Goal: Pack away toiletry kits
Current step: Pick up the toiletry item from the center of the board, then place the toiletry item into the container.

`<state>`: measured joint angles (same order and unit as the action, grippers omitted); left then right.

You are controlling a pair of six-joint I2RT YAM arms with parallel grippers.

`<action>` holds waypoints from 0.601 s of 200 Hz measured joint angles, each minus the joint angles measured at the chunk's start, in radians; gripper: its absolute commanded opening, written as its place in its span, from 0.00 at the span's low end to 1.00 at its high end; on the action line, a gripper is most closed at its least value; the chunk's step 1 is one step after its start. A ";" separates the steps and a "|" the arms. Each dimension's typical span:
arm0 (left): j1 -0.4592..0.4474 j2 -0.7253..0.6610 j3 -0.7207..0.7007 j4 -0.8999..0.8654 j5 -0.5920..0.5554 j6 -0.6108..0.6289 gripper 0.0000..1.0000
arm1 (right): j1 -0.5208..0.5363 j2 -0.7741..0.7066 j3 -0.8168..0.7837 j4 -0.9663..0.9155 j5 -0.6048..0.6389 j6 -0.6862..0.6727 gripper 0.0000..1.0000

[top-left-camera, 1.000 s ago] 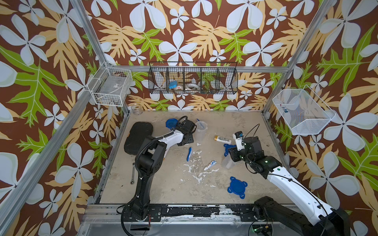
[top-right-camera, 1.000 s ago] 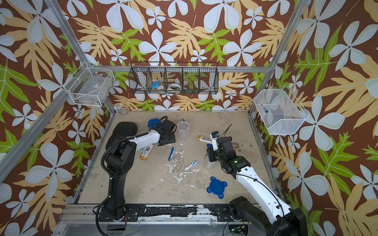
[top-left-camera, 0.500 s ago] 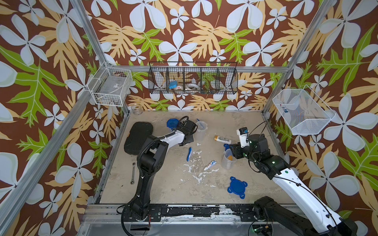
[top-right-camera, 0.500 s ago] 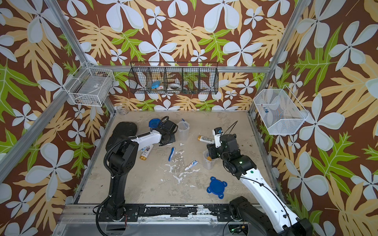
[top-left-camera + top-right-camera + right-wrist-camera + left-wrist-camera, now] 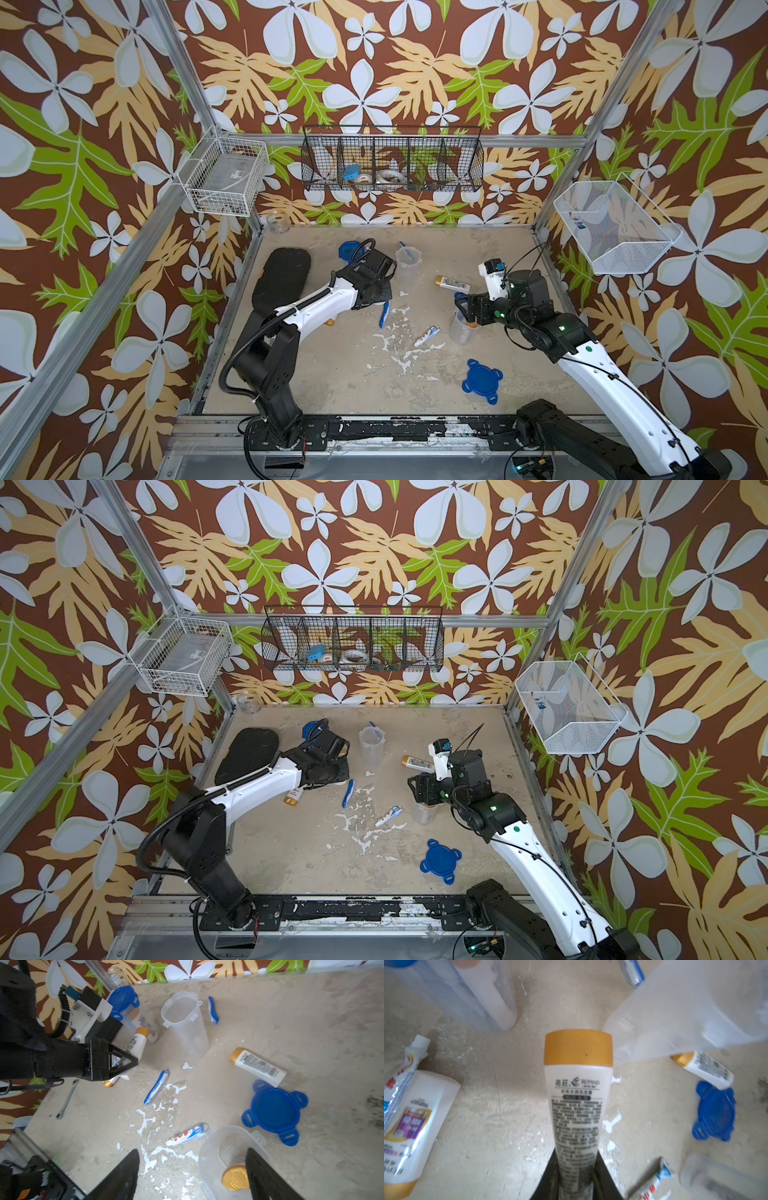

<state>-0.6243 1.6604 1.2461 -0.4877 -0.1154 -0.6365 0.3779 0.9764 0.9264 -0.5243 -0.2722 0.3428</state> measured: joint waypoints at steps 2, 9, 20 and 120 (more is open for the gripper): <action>-0.005 -0.013 -0.008 -0.001 0.003 0.005 0.05 | 0.000 0.005 0.002 0.000 -0.010 0.003 0.81; -0.019 -0.056 -0.033 -0.007 0.013 0.017 0.05 | 0.000 0.024 0.010 0.000 -0.043 0.022 0.82; -0.048 -0.127 -0.076 -0.015 0.018 0.033 0.05 | 0.000 0.060 0.024 0.002 -0.099 0.050 0.82; -0.326 -0.491 -0.282 0.078 0.092 0.176 0.07 | 0.119 0.281 0.068 0.193 -0.472 0.223 0.82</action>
<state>-0.9501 1.1694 0.9638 -0.4095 -0.0238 -0.4606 0.4969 1.2575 0.9939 -0.3317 -0.7444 0.5659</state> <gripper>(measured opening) 0.221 0.823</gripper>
